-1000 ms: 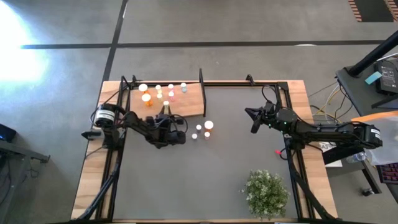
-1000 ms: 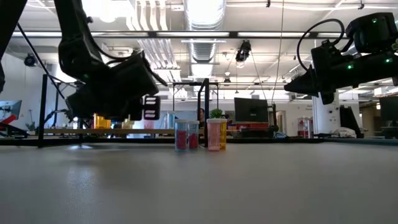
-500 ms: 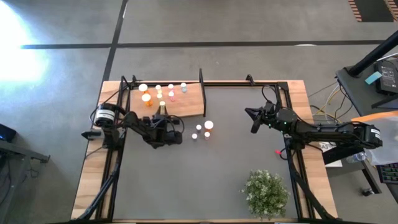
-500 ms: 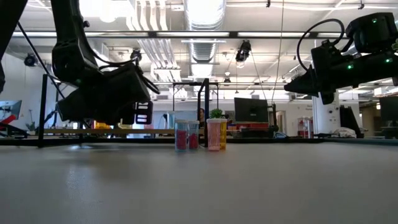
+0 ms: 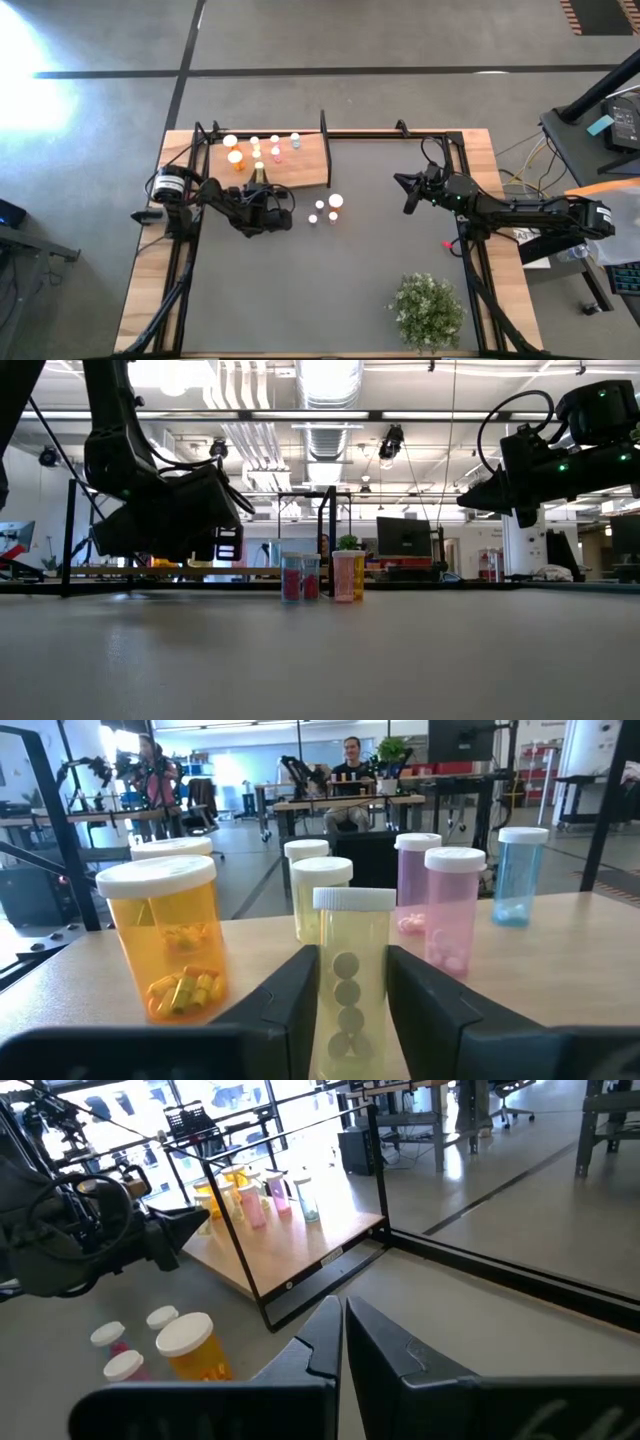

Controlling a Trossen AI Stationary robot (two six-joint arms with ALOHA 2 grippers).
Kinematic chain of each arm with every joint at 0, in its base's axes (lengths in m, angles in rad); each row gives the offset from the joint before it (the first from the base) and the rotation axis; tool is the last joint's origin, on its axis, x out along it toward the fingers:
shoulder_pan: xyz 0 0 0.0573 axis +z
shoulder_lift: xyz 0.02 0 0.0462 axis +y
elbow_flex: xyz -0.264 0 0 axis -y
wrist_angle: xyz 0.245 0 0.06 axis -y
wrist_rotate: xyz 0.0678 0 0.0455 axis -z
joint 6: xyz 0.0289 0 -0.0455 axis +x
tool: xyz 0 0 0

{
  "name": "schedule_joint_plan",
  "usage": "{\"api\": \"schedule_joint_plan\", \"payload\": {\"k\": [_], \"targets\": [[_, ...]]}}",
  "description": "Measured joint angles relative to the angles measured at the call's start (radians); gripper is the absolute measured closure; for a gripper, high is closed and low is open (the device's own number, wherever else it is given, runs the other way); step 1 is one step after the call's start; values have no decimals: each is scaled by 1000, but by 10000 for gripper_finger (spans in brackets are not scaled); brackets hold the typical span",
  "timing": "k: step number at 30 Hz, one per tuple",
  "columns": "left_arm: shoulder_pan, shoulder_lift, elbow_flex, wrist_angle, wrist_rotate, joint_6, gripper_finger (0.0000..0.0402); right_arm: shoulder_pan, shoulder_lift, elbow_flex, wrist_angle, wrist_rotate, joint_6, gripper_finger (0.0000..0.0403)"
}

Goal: Pick and place medicine bottles onto shelf by color
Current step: Put the yellow pill bottle on the shelf aligned with the other yellow pill bottle

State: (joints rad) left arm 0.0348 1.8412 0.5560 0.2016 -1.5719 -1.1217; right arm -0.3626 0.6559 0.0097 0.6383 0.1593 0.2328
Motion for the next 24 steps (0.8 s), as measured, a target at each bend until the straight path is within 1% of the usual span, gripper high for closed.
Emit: {"api": "schedule_joint_plan", "payload": {"k": [18, 24], "targets": [[1, -5, -1, 0, 0, -2, 301, 0, 0, 0, 0, 0, 0, 394], [5, -6, -22, 0, -1, -77, 296, 0, 0, 0, 0, 0, 0, 394]]}}
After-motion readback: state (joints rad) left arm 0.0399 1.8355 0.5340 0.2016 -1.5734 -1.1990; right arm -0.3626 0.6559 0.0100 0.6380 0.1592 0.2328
